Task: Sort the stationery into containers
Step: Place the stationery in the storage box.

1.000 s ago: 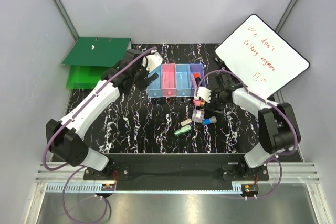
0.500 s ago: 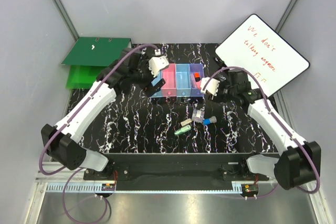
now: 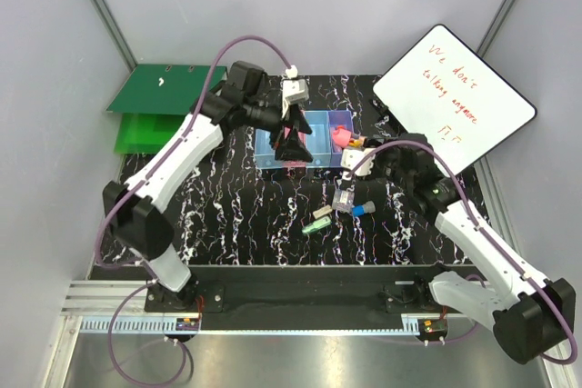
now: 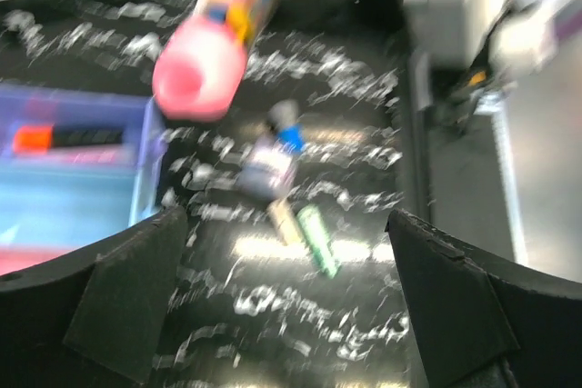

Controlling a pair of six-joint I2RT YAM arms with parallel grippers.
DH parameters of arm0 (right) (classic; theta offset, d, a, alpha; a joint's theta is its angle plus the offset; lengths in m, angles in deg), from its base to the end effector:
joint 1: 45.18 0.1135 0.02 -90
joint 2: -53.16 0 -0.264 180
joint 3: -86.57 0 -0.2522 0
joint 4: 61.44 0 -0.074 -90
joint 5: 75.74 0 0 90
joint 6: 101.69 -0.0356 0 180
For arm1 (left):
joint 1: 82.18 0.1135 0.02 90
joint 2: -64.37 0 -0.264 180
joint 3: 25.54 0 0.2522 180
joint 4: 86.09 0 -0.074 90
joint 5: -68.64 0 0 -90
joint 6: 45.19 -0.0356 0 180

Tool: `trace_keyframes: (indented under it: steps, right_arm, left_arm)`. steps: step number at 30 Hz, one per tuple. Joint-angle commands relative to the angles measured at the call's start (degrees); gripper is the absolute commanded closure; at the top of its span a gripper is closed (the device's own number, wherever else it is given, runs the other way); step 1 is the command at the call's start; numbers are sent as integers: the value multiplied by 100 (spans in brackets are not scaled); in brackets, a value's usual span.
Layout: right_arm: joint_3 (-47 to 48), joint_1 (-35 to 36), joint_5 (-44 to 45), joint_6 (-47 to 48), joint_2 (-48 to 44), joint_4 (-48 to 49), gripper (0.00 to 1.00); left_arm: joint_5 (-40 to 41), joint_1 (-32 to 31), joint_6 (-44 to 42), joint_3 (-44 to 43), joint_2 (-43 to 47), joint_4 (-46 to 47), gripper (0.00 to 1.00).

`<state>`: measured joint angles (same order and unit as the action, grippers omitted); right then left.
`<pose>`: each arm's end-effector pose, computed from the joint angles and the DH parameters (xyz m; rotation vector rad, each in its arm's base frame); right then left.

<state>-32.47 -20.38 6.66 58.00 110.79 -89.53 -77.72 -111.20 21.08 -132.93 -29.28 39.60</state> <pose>0.2065 0.1006 0.3054 -1.5387 1.3058 -0.3689 0.2943 -0.1972 0.3759 1.3807 1.6323 -1.1550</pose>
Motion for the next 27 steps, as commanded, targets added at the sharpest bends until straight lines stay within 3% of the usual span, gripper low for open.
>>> trace_keyframes:
  steps: [1,20,27]
  right_arm:
    - [-36,209,302,413,-120,1054,100]
    - [184,772,724,458,-427,1196,100]
    - [211,957,970,405,-419,1204,100]
  left_arm:
    - [-1491,1,746,-927,-548,215,2]
    - [-816,-69,237,-1527,-1410,215,1]
    - [-903,-113,386,-1948,-1692,224,1]
